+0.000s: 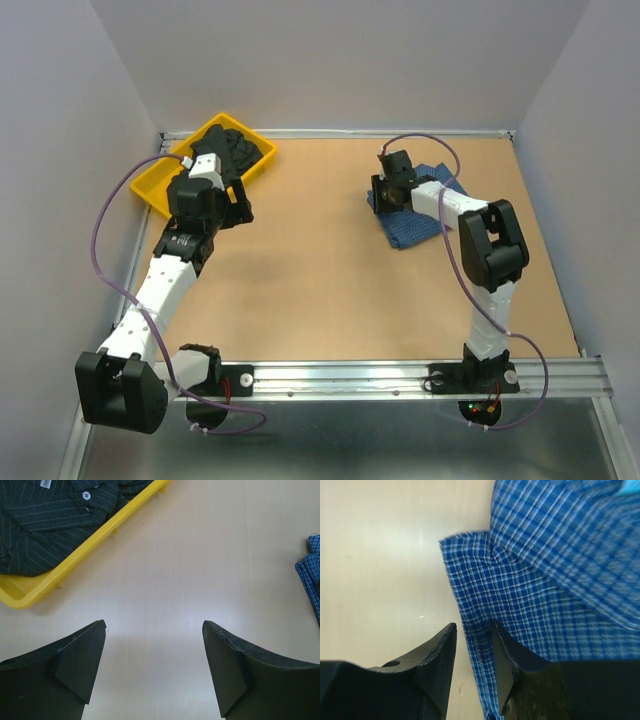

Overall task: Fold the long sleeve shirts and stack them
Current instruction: Neatly place the folded shirt to the corner

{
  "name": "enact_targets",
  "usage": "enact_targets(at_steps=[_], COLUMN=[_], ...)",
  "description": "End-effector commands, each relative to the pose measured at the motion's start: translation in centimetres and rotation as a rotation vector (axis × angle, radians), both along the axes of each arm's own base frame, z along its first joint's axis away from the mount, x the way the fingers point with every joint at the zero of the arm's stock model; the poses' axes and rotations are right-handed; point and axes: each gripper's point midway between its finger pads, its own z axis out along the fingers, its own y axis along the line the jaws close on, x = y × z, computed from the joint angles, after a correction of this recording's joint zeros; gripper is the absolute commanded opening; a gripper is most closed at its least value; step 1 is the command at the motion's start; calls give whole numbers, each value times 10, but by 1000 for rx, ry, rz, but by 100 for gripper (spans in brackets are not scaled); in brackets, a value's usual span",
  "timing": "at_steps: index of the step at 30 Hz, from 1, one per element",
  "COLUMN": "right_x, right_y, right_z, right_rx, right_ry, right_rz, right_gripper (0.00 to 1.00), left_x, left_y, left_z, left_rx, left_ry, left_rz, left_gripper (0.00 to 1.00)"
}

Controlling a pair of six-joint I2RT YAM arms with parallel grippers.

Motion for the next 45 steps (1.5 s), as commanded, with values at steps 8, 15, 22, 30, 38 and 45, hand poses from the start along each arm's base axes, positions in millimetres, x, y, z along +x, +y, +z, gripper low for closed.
enact_targets(at_steps=[8, 15, 22, 30, 38, 45], right_x=[-6, -26, -69, -87, -87, -77], right_y=[22, -71, -152, -171, -163, -159], right_z=[13, 90, 64, 31, -1, -23], right_rx=[129, 250, 481, 754, 897, 939], right_ry=[16, -134, -64, -106, -116, -86], right_rz=[14, -350, -652, -768, -816, -819], right_gripper=[42, 87, 100, 99, 96, 94], left_x=[6, 6, 5, 5, 4, 5], left_y=[1, 2, 3, 4, 5, 6], left_z=[8, 12, 13, 15, 16, 14], left_rx=[-1, 0, -6, -9, -8, -8], left_ry=[-39, -52, -54, -60, -63, -59], left_rz=[-6, -1, -1, 2, 6, 9], left_gripper=[89, 89, 89, 89, 89, 89])
